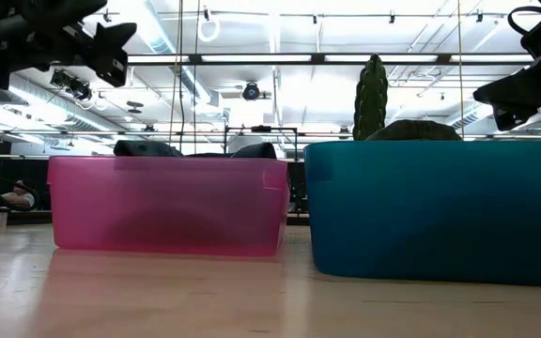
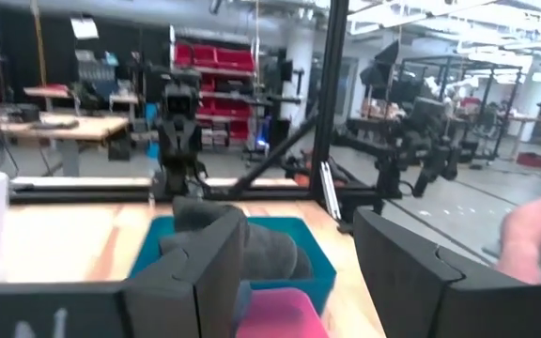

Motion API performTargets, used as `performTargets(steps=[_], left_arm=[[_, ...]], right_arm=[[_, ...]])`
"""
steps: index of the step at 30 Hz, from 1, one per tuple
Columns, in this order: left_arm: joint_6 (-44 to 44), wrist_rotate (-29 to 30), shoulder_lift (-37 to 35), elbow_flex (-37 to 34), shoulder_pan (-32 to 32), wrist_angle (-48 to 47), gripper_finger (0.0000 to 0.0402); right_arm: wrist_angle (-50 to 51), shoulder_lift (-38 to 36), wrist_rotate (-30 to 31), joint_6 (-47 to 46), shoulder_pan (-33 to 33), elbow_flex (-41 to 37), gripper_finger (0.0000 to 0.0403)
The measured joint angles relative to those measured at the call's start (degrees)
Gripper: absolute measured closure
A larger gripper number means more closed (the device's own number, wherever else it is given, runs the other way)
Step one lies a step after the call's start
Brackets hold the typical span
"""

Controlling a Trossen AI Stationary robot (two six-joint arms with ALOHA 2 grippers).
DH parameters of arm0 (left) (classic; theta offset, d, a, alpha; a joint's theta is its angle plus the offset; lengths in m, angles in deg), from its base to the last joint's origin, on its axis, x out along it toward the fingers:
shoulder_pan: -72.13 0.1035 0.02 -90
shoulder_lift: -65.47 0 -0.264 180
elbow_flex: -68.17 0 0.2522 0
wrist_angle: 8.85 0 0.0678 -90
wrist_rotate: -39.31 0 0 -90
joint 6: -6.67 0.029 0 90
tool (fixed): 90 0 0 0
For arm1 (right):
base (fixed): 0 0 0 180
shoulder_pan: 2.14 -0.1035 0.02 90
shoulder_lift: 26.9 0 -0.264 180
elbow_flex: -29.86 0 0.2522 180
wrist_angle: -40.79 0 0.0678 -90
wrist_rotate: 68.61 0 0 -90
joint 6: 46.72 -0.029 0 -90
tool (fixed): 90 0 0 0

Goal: Pick & Place hat
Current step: Return to Home Position

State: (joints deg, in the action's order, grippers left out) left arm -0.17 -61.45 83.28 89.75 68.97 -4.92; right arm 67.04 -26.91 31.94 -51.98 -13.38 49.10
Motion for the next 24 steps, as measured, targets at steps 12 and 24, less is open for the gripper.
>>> performTargets(steps=[12, 24], left_arm=[[1.7, 2.0, -9.6, -2.0, 0.0, -0.3, 0.0195], [4.4, 6.0, -13.5, -7.3, -0.1, -1.0, 0.0195]], right_arm=[[0.0, 0.0, 0.0, 0.0, 0.0, 0.0, 0.0367], [0.0, 0.0, 0.0, 0.0, 0.0, 0.0, 0.0367]])
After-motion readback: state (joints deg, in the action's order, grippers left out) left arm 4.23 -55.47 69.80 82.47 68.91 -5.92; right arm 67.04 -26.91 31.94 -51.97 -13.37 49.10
